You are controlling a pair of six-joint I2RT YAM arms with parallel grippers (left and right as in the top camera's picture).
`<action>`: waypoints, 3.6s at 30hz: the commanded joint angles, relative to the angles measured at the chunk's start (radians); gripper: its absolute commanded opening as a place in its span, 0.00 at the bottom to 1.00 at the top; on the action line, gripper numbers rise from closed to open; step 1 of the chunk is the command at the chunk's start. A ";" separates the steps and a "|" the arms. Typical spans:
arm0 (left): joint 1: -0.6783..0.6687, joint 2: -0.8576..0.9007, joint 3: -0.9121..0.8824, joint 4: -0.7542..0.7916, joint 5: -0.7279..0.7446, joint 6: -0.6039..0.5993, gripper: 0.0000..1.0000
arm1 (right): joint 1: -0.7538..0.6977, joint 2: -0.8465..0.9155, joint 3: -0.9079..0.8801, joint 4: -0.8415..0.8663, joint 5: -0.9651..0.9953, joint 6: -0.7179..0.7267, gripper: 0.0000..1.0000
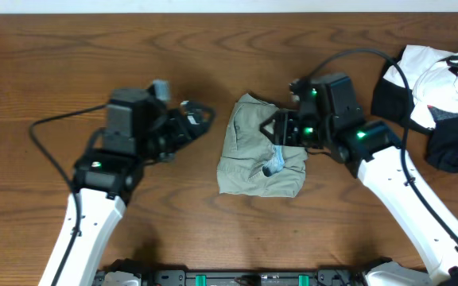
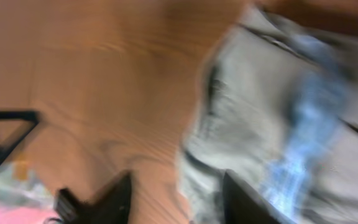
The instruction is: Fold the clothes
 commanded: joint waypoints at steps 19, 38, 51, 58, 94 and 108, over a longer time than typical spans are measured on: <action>0.053 0.078 -0.017 -0.174 -0.018 0.029 0.94 | 0.053 0.368 0.023 -0.144 -0.114 -0.021 0.01; 0.053 0.078 -0.017 -0.174 -0.018 0.033 0.94 | -0.055 0.371 -0.214 -0.042 0.124 -0.076 0.04; 0.053 0.078 -0.017 -0.174 -0.018 0.033 0.94 | -0.099 0.168 -0.085 -0.249 0.199 -0.038 0.03; 0.053 0.078 -0.017 -0.174 -0.032 0.037 0.94 | -0.100 0.003 0.005 -0.222 0.142 -0.099 0.25; 0.053 0.080 -0.017 -0.190 -0.032 0.063 0.94 | -0.307 0.457 0.006 0.280 -0.439 -0.169 0.24; 0.053 0.080 -0.017 -0.193 -0.032 0.063 0.94 | -0.179 0.117 -0.011 -0.151 -0.493 -0.300 0.16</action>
